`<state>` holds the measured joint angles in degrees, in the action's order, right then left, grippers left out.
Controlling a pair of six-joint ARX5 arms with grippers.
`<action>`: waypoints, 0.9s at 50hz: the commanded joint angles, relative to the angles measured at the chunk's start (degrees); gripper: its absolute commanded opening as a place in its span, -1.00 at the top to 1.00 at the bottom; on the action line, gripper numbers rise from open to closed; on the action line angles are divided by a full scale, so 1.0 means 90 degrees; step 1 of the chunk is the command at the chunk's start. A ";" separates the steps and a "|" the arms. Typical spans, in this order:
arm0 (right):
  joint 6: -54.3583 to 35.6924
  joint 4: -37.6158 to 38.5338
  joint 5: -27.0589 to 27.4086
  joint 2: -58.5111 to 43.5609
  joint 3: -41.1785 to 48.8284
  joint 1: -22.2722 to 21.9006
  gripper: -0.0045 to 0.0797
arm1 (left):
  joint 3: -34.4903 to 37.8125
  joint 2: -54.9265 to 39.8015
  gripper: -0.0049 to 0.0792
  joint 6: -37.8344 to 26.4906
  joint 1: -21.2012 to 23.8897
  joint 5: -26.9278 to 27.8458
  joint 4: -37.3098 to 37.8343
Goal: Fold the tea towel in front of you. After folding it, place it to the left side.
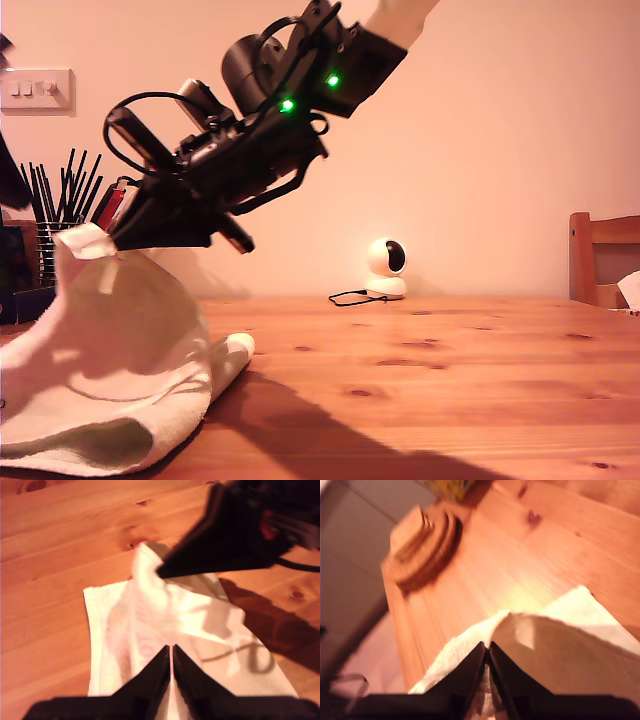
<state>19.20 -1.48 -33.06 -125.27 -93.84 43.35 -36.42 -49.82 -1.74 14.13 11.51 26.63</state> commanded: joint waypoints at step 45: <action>-0.1156 -0.1892 0.0005 -0.1205 -0.2460 -0.0095 0.54 | -0.0100 0.0777 0.93 0.0053 -0.0010 0.0299 0.0882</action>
<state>10.24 -16.80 -32.88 -136.73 -115.55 42.44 -36.56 -42.15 -1.48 14.11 13.91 35.53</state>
